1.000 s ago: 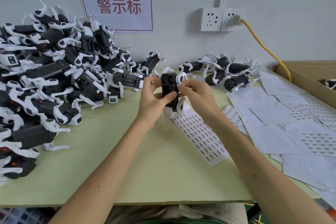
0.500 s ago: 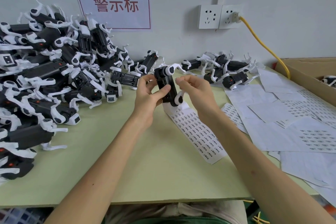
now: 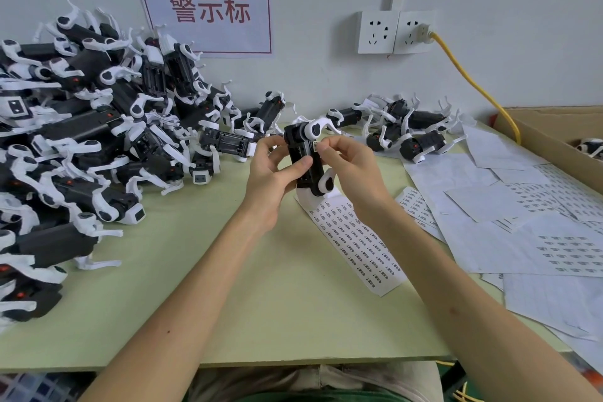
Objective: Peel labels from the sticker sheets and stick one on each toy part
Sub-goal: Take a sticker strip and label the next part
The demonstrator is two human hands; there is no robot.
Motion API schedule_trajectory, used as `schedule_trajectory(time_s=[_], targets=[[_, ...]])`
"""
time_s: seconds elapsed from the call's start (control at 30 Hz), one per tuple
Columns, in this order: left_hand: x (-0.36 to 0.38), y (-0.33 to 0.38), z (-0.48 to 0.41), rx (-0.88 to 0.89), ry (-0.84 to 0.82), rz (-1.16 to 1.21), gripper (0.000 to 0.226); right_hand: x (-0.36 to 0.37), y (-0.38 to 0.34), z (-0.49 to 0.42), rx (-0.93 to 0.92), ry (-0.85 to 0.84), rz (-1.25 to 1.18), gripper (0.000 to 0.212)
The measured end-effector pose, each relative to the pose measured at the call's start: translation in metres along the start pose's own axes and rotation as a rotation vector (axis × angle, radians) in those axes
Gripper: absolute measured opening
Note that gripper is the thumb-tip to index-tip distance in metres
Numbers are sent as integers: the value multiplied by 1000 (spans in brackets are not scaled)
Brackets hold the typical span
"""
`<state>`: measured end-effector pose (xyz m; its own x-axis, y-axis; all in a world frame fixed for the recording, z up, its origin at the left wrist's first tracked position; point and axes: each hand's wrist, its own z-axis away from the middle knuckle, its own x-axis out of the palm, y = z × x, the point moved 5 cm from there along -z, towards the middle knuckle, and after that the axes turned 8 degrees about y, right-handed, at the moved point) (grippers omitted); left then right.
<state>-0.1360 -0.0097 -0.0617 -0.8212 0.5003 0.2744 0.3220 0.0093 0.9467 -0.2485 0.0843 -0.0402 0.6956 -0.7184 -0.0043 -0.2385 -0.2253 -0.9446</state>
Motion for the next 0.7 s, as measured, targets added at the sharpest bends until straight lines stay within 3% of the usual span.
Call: schedule_trajectory(time_s=[0.7], targets=[[0,1,0,55,-21,-43,47,-1,1,1,3,51,27,19]])
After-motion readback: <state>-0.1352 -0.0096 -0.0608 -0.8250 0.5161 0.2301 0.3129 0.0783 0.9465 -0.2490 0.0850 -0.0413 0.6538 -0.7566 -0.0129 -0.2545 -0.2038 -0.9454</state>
